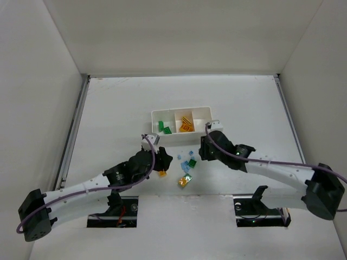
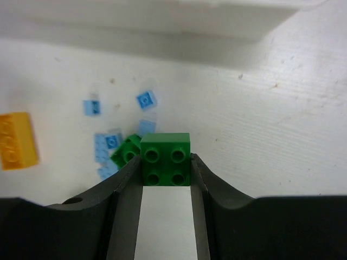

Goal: Sort the legos into containers by color

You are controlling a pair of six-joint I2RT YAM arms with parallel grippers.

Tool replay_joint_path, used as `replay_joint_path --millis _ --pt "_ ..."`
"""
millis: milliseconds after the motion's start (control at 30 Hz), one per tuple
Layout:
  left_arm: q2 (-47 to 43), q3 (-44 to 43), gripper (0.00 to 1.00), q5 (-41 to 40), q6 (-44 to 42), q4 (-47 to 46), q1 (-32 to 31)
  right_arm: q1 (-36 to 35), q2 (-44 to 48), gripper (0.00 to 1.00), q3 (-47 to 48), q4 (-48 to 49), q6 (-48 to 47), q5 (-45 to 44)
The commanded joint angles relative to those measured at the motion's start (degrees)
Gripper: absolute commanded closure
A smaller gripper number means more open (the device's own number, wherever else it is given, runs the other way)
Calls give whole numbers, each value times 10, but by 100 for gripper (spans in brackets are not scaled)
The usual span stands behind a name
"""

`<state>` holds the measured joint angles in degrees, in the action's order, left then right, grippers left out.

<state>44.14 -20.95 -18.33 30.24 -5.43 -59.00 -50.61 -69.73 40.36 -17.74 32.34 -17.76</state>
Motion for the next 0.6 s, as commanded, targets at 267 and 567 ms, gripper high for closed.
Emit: replay_joint_path --millis 267,567 --pt "-57 -34 58 -38 -31 -13 124 38 14 74 119 102 -17 31" --pt "-70 -17 59 7 9 -10 215 36 -203 74 278 174 -22 98"
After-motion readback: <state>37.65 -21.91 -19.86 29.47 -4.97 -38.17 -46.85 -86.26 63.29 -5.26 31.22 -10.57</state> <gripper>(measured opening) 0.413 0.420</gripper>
